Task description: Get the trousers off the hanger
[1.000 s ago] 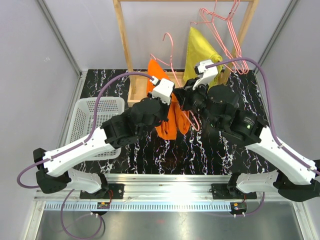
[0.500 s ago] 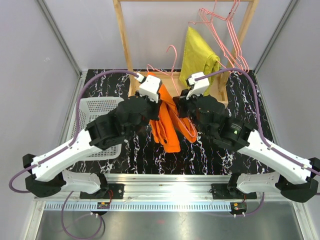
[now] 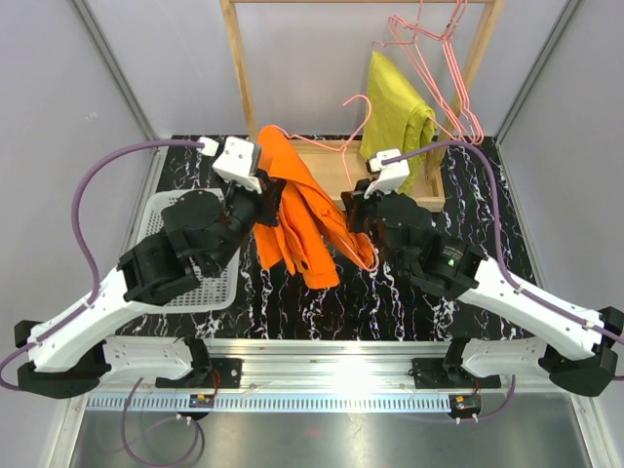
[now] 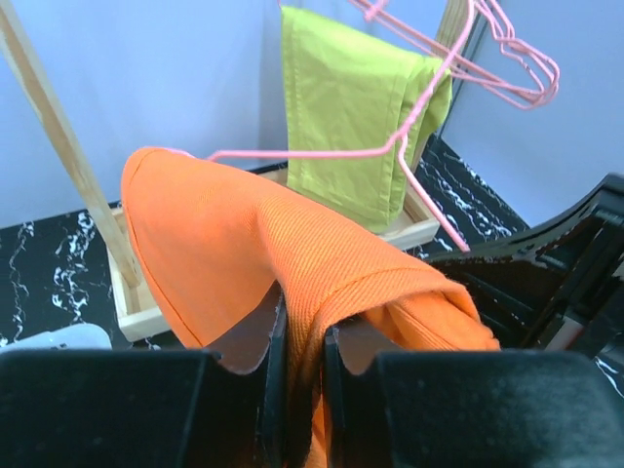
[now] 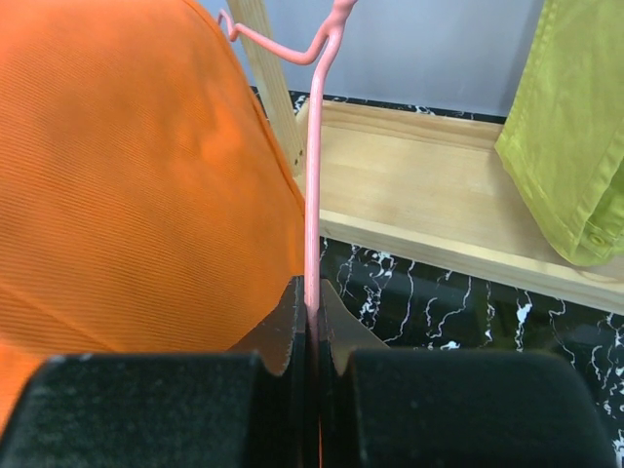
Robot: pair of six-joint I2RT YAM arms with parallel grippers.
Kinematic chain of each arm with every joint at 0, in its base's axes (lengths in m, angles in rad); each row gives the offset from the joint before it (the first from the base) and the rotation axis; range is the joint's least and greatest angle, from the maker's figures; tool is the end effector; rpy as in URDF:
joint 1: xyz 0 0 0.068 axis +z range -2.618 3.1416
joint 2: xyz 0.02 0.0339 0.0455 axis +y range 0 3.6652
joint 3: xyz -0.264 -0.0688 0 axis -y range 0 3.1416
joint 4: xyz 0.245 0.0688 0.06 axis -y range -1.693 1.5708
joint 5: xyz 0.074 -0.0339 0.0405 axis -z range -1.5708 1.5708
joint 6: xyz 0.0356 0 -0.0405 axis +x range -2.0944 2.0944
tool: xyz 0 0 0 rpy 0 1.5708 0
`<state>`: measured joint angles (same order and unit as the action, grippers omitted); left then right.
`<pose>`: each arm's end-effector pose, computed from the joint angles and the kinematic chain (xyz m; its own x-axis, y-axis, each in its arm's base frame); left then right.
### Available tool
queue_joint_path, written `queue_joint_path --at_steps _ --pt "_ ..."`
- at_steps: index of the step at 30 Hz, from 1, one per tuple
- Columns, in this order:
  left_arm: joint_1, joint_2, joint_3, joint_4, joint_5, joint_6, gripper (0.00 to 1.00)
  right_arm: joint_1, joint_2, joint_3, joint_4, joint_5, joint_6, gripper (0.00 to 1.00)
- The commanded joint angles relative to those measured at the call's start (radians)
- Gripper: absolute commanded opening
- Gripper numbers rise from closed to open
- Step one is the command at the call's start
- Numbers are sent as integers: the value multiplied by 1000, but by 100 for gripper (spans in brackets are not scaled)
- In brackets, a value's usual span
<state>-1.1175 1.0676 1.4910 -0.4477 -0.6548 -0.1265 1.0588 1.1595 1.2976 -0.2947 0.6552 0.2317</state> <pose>0.1043 -0.1646 0.4977 -0.0669 -0.0912 -0.9936 0.4415 0.8903 -0.1114 0.1413 0.2072 0.4327 -0.1654 0.0774 -0.9832 -0.3682 0.9200 0.1343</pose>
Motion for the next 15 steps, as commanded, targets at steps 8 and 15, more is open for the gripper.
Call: queue_joint_path --at_steps 8,15 --pt "1 -124 81 359 -105 114 0 3 -64 -102 123 -14 0 0" --pt "1 -161 101 402 -100 151 0 1 -58 -96 100 47 -45 0"
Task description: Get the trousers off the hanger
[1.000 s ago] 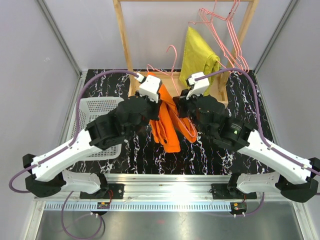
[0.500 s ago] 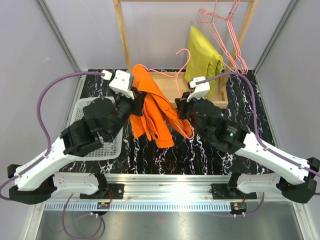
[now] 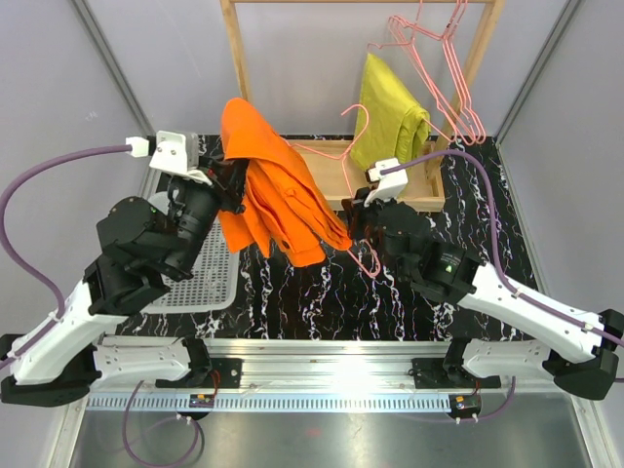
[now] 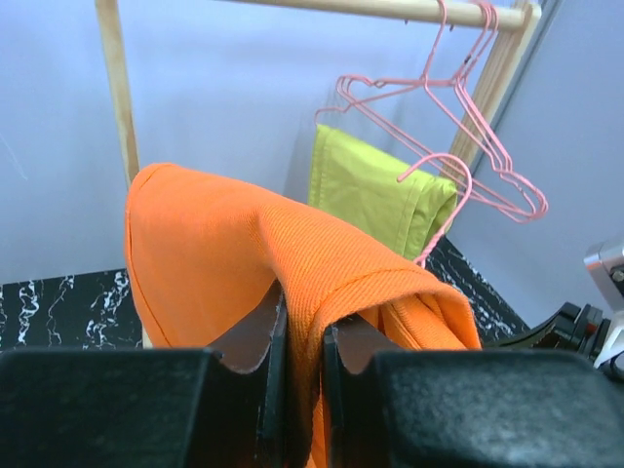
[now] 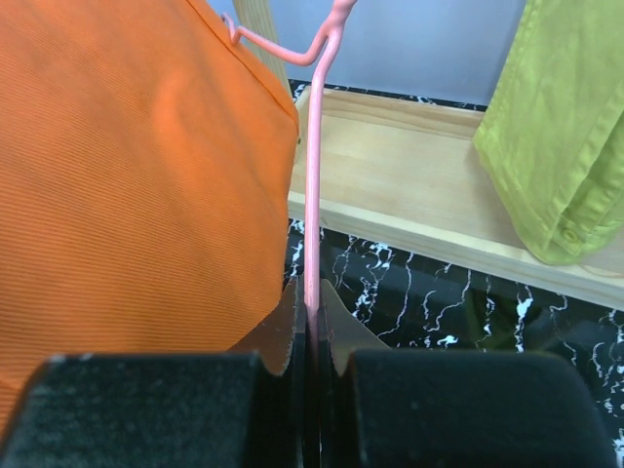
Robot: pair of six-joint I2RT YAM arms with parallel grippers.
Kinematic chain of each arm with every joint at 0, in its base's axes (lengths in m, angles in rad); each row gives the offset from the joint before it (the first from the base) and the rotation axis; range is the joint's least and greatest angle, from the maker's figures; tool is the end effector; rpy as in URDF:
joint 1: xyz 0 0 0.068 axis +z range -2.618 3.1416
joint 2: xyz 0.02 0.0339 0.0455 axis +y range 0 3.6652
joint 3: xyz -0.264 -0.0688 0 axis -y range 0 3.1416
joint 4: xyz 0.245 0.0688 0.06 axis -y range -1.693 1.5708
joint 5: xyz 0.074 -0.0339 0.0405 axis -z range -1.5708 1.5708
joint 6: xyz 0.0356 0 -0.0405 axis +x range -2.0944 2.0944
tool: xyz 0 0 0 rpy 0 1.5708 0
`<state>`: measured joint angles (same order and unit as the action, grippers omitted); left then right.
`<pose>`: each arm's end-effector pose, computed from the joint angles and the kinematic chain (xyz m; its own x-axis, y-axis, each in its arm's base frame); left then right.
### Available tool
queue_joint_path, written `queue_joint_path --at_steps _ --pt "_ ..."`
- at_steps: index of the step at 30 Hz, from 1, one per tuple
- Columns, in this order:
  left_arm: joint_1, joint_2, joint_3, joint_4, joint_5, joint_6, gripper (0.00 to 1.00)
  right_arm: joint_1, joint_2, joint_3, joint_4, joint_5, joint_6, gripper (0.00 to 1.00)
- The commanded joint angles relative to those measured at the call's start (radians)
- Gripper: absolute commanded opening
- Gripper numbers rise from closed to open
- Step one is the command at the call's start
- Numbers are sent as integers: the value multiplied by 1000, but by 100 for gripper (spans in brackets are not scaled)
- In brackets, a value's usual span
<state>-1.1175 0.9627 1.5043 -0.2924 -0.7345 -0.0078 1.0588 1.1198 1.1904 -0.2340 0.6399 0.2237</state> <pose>0.0852 -0.1204 0.5327 0.1050 -0.2288 -0.9678 0.3836 0.9072 -0.1728 0.1392 0.2043 0.4116 -0.1688 0.0628 -0.9836 -0.3827 0.9155 0.1242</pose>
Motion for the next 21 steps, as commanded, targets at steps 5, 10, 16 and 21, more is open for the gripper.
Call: queue_joint_path --at_steps 5,10,16,21 --pt "1 -82 123 250 -10 13 0 -17 38 29 -14 92 -58 0" --pt "1 -55 215 176 -28 15 0 -20 37 34 -5 93 -43 0" --pt "1 -1 277 69 -213 150 0 -25 18 92 -47 109 -76 0" --pt "1 -10 183 15 -345 201 0 -25 -23 164 -94 109 -102 0"
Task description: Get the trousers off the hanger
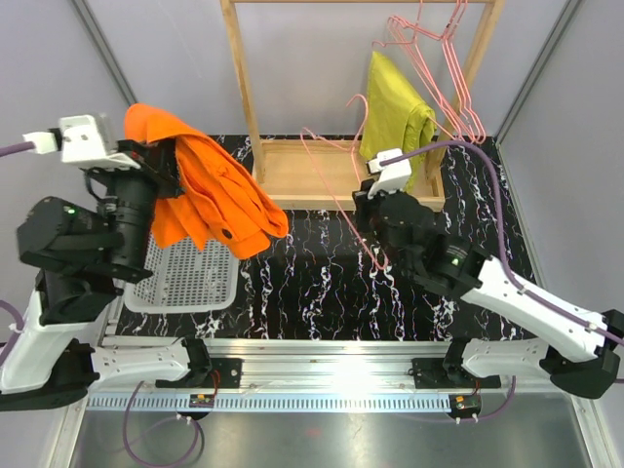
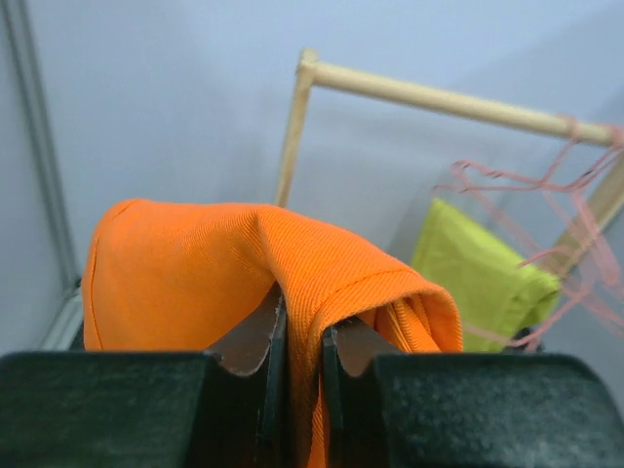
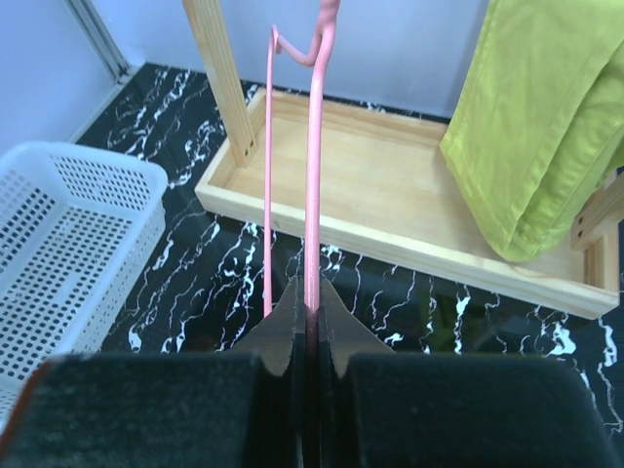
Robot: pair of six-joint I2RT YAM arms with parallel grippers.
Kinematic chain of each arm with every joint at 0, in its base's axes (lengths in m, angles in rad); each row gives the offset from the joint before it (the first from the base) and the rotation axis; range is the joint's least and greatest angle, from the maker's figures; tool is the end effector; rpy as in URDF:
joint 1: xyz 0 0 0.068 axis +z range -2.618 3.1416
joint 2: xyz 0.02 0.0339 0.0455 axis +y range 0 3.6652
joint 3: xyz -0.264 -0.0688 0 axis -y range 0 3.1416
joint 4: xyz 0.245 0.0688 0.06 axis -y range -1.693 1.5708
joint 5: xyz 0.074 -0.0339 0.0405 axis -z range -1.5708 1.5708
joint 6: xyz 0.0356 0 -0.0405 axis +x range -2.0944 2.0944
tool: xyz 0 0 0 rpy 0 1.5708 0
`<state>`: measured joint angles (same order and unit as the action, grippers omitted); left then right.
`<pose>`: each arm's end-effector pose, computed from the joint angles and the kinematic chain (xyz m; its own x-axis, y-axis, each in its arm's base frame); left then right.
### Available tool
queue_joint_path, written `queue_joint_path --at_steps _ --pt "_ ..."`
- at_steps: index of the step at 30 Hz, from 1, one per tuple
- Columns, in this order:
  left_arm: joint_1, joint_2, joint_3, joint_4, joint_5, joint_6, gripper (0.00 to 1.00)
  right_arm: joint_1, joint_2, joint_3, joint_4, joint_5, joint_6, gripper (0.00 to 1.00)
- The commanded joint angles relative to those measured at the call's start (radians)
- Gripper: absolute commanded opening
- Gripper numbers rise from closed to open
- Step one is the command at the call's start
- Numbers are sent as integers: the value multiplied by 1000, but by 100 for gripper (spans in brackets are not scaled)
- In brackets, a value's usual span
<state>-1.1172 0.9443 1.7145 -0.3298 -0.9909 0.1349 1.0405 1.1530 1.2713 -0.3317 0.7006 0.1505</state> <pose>0.0635 -0.0623 0.5809 0.2068 -0.2559 -0.9443 0.1344 0.9635 -0.2317 0.1452 0.2023 0.4219 -0.1570 -0.0412 -0.9867 -0.3209 0.9471 0.0115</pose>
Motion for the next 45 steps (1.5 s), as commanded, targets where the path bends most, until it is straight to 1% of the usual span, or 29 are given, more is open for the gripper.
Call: queue_joint_path --at_steps 1,2,3,4,5,6,7,8,10,12,13,14,15,16,18,22,24,26,27,30,32,36,40,43,45 --pt "17 4 -48 51 -109 63 0 -7 -62 92 -4 48 -34 0" --pt "32 -8 -82 45 -129 55 0 -7 -64 115 -22 46 -37 0" --pt "57 -12 -90 -27 -129 27 0 -5 -67 129 -35 48 -37 0" --pt "124 -13 -92 -73 -118 -9 0 -7 -73 147 -44 46 -40 0" --pt "167 -13 -96 -119 -91 -90 0 -7 -75 157 -58 43 -40 0" --pt "213 -13 -101 -206 -66 -130 0 -7 -78 163 -62 45 -40 0" --pt "303 -16 -107 -242 -13 -174 0 -5 -87 169 -66 46 -42 0" --pt "341 -15 -115 -282 6 -251 0 -5 -93 169 -66 46 -43 0" --pt "417 -4 -125 -366 11 -332 0 -5 -99 178 -70 48 -51 0" --pt "466 5 -134 -453 15 -382 0 -5 -98 192 -84 48 -52 0" --pt "527 23 -133 -484 37 -405 0 -7 -93 209 -92 45 -54 0" --pt "558 33 -130 -523 46 -453 0 -7 -93 214 -105 43 -54 0" --pt "588 43 -128 -573 61 -469 0 -7 -93 217 -105 42 -55 0" --pt "632 51 -130 -590 95 -477 0 -7 -99 215 -102 42 -60 0" --pt "652 60 -128 -635 97 -500 0 -7 -111 209 -95 43 -65 0" --pt "665 106 -93 -762 9 -540 0 -5 -119 197 -86 37 -60 0" --pt "697 132 -98 -816 -20 -544 0 -5 -125 185 -82 28 -52 0" --pt "737 160 -134 -812 -9 -520 0 -7 -128 174 -75 22 -48 0" --pt "773 171 -145 -808 4 -512 0 -7 -133 169 -72 19 -46 0" --pt "810 206 -171 -782 63 -491 0 -7 -142 157 -63 11 -42 0" --pt "818 234 -161 -779 72 -472 0 -7 -147 155 -61 10 -42 0" --pt "856 336 -74 -857 31 -460 0 -5 -153 160 -63 -9 -37 0" --pt "863 326 -46 -884 -31 -459 0 -5 -165 145 -53 -10 -35 0" --pt "870 330 -50 -896 -32 -462 0 -7 -174 135 -43 -19 -32 0" --pt "870 341 -41 -940 -52 -472 0 -7 -176 135 -41 -21 -32 0"
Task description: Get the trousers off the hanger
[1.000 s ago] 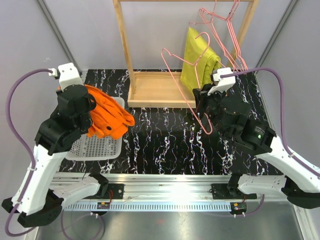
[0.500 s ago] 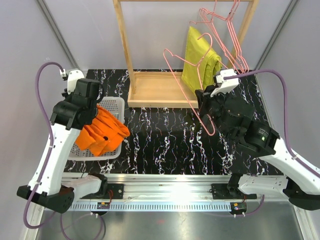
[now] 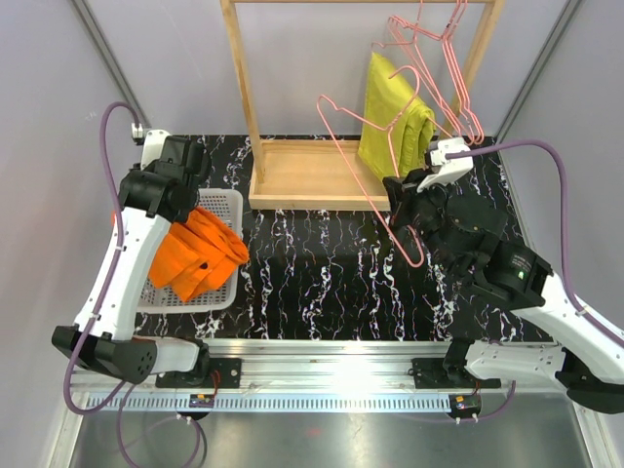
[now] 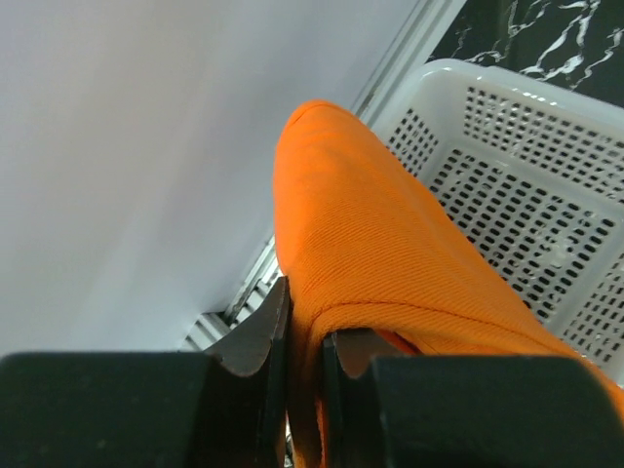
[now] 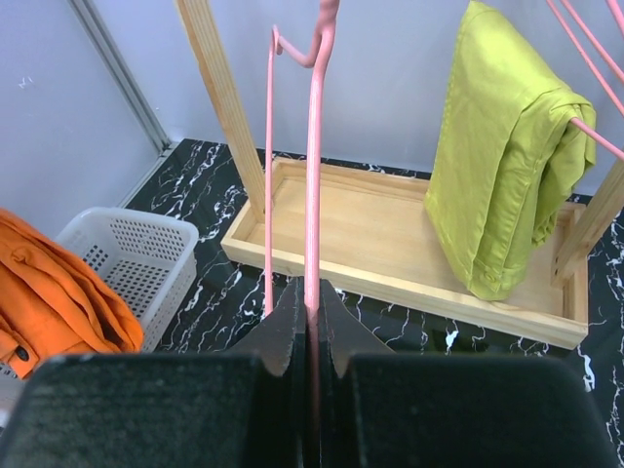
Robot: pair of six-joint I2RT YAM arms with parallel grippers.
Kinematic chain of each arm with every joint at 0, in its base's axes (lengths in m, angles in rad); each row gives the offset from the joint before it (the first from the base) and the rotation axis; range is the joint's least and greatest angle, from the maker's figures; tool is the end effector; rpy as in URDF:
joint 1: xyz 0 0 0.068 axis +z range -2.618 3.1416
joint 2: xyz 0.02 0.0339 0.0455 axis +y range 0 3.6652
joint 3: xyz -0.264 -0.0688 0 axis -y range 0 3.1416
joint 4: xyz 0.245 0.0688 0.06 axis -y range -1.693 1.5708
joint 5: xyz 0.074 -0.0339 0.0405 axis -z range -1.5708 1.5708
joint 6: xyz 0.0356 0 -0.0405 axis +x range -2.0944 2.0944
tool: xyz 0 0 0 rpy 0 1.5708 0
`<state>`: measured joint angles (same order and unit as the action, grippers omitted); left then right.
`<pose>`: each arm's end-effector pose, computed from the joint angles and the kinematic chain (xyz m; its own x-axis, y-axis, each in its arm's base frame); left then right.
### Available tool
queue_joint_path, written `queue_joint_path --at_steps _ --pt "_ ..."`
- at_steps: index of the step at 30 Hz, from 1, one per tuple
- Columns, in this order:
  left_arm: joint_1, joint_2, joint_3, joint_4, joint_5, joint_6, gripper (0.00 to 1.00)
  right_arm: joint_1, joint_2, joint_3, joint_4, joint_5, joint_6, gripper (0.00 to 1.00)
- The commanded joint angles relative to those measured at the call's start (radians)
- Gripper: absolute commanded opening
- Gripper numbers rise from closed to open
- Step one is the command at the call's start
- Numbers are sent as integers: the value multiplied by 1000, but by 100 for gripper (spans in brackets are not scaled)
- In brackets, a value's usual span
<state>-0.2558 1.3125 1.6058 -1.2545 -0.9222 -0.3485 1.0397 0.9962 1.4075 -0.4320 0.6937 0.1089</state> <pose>0.2243 -0.0293 0.4187 -0.6470 -0.0440 -0.7612 -0.5421 0.7286 0.4186 0.1100 0.1423 0.4860 -0.0473 0.0845 -0.9953 -0.3361 0.9370 0.0955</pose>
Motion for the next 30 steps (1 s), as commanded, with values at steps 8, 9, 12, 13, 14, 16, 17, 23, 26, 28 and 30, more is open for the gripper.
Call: queue_joint_path --at_steps 8,9,12,13,14,16,17,23,26,28,30 --pt "9 -88 246 -62 -167 52 0 -4 -28 1 52 -14 2 0" --pt "9 -93 240 -54 -165 90 0 -6 -28 -1 56 -13 3 0" --pt "7 -134 162 -19 -159 124 0 -4 -28 -10 59 -20 11 0" --pt "7 -151 131 -2 -162 159 0 -4 -30 -13 61 -20 12 0" --pt "7 -173 91 48 -171 178 0 -6 -30 -15 59 -19 12 0" --pt "7 -226 -27 117 -165 251 0 -6 -30 -21 59 -20 11 0" --pt "7 -232 -58 166 -152 265 0 -4 -28 -22 62 -20 11 0" --pt "7 -96 -109 176 -78 227 0 -6 -22 -16 70 -33 11 0" --pt "7 6 -87 187 -70 227 0 -6 -28 -21 68 -37 12 0" --pt "7 59 -76 202 -66 236 0 -6 -36 -28 68 -40 17 0" --pt "9 141 -69 230 -50 241 0 -4 -42 -33 70 -45 23 0"
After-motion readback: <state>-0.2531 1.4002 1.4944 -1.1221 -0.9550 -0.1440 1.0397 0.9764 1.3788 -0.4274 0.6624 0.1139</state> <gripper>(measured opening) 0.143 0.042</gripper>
